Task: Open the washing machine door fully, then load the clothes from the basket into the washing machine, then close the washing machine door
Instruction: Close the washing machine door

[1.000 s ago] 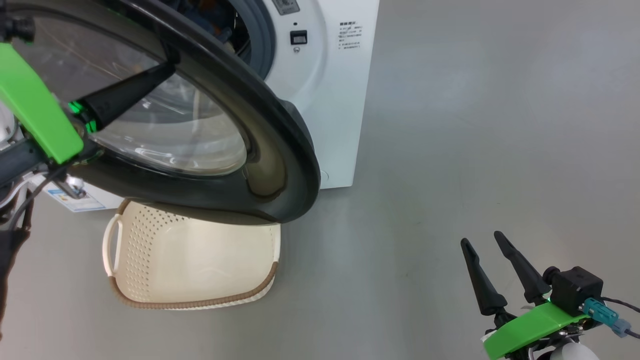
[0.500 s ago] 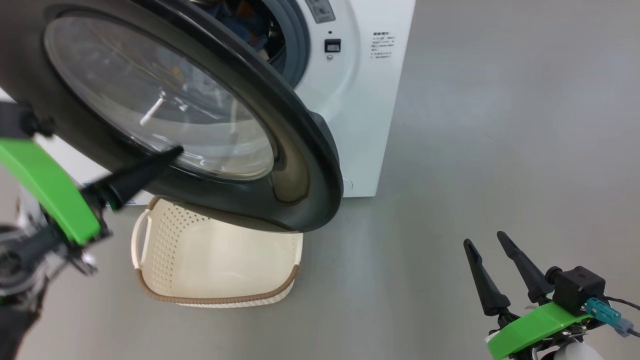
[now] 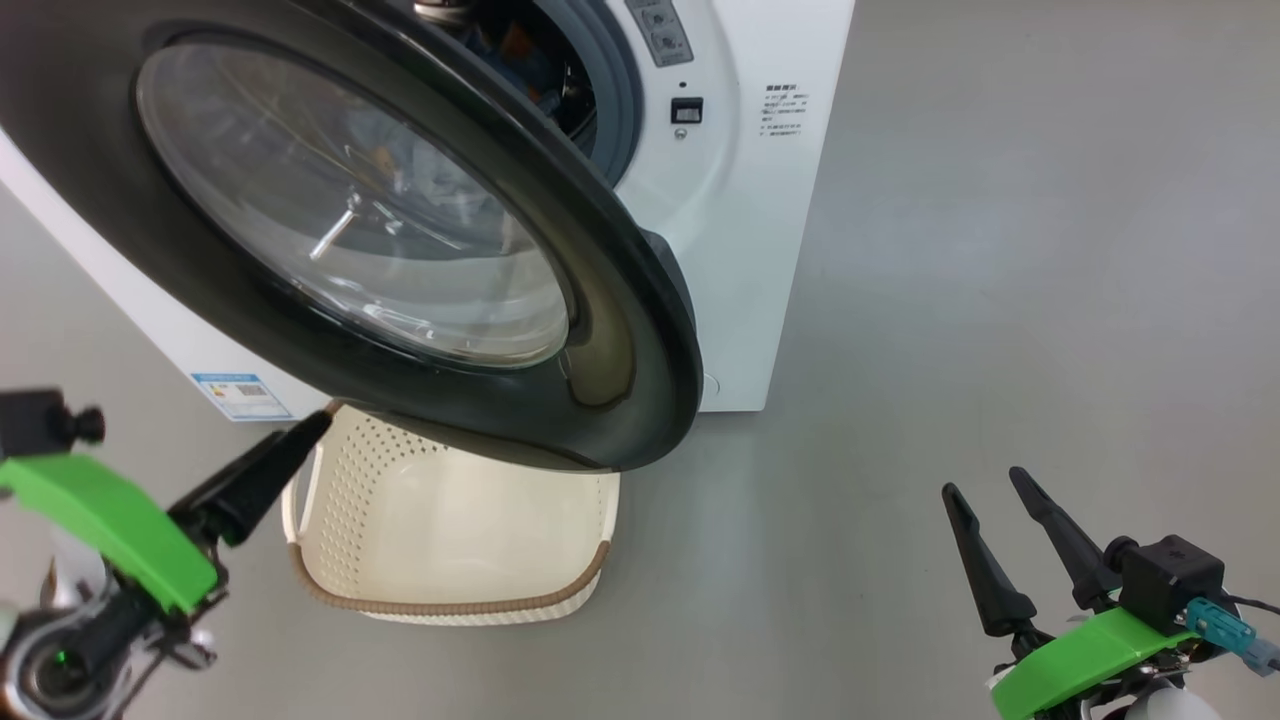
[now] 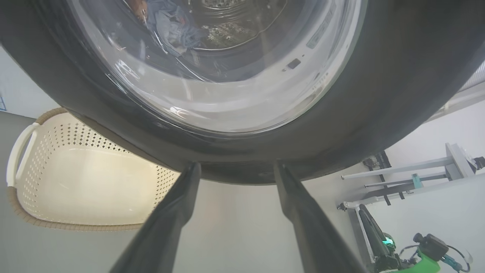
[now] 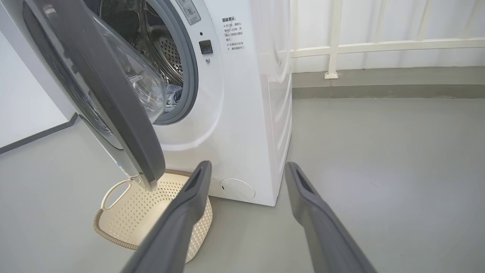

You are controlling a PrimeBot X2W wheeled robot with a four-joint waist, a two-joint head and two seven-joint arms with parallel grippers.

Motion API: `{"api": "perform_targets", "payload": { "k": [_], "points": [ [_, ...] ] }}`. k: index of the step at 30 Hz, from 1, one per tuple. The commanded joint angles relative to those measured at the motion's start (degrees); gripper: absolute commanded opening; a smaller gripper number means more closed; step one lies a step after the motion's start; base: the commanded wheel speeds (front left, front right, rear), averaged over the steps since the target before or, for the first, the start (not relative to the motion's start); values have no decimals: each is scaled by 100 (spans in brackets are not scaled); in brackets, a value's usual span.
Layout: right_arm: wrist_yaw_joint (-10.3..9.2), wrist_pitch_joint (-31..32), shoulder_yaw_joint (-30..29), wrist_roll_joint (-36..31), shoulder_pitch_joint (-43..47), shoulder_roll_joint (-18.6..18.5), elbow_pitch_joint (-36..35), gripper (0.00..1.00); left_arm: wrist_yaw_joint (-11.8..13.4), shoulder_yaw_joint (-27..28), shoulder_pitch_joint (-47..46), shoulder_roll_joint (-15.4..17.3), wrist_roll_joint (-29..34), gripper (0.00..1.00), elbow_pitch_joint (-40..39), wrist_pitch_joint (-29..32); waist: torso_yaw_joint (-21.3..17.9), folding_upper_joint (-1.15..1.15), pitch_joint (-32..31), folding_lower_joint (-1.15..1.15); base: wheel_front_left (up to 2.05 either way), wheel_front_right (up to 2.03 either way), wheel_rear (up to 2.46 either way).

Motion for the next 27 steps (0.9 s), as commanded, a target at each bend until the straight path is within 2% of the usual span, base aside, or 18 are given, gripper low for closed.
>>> {"api": "perform_targets", "payload": {
  "k": [1, 8, 13, 21, 25, 27],
  "points": [
    [9, -44, 117, 97, 53, -100, -96, 100, -38, 241, 0, 307, 67, 100, -24, -278, -47, 0, -29, 0, 0, 0, 0],
    [9, -44, 65, 129, 110, -144, -64, 100, -38, 31, 390, 368, 284, 100, 187, -1237, -167, 0, -67, 0, 0, 0, 0],
    [9, -44, 37, 146, 146, -188, -20, 100, -38, -361, 591, 516, 626, 100, 406, -2062, -278, 0, -105, 0, 0, 0, 0],
    [9, -44, -39, 173, 177, -201, 44, 100, -38, -859, 758, 609, 845, 100, 852, -3191, -443, 0, -155, 0, 0, 0, 0],
    [9, -44, -87, 174, 158, -195, 52, 100, -38, -779, 787, 517, 1133, 100, 1079, -3359, -510, 0, -150, 0, 0, 0, 0],
    [9, -44, -114, 176, 155, -193, 51, 100, -38, -429, 808, 369, 1472, 100, 1130, -3366, -529, 0, -149, 0, 0, 0, 0]
  ]
}}
